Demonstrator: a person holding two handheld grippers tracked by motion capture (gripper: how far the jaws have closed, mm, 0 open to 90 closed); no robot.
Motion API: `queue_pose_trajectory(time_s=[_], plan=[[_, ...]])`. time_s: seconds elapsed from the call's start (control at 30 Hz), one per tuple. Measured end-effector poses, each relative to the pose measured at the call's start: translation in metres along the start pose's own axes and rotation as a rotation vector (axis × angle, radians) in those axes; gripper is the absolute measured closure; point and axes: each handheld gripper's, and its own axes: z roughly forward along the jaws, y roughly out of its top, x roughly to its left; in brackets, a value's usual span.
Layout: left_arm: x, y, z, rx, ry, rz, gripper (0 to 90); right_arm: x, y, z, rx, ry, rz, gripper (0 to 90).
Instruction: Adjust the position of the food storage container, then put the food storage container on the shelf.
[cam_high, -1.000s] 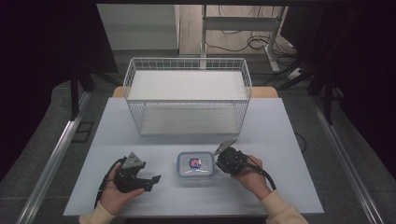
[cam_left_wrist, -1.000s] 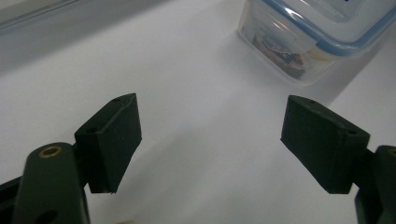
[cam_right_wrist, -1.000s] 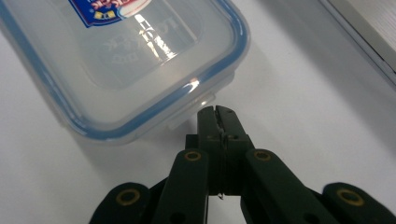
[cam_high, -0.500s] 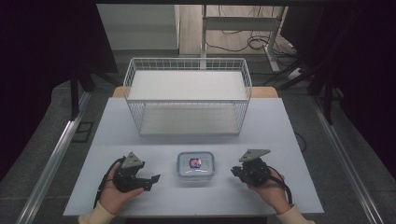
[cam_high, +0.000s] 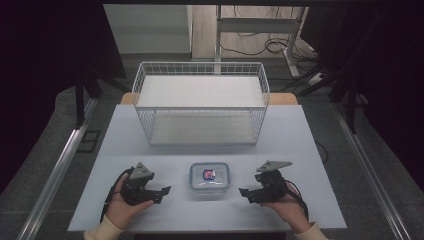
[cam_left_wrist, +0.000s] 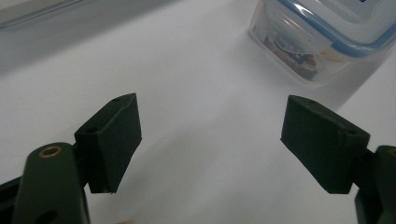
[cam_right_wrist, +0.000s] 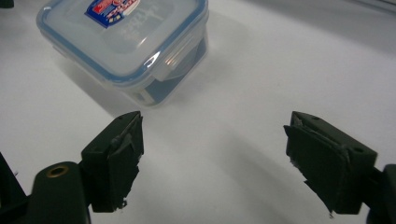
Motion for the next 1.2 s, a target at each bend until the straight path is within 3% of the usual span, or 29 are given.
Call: queue_pose_trajectory(time_s=[0.1,0.23,0.4,0.57,0.77,0.93,1.0,1.03,1.2], plan=[[0.001,0.0,0.0,0.001,0.001,-0.004,20.1,-0.001,0.0,-0.001,-0.01,-0.002,0.011,18.3],[0.001,0.0,-0.001,-0.011,0.001,-0.014,20.0,-0.004,0.0,-0.003,-0.039,0.033,0.052,17.8],[0.001,0.003,-0.004,-0.032,-0.002,-0.026,19.9,-0.004,0.0,-0.003,-0.05,0.032,0.079,17.5],[0.004,0.005,-0.006,-0.045,-0.019,-0.074,19.5,-0.005,-0.001,-0.003,-0.054,0.035,0.084,17.7],[0.003,0.01,-0.007,-0.04,-0.043,-0.078,17.6,-0.006,0.0,-0.002,-0.056,0.04,0.096,17.9],[0.001,0.019,-0.007,-0.038,-0.096,-0.122,12.8,-0.009,0.002,-0.001,-0.056,0.069,0.128,17.9],[0.002,0.023,-0.003,-0.031,-0.144,-0.17,12.6,-0.01,0.004,0.001,-0.052,0.081,0.137,17.9],[0.004,0.027,0.001,-0.032,-0.189,-0.212,13.6,-0.01,0.005,0.002,-0.051,0.087,0.143,17.9],[0.002,0.035,0.007,-0.029,-0.184,-0.217,14.4,-0.009,0.013,0.008,-0.052,0.118,0.169,17.9]])
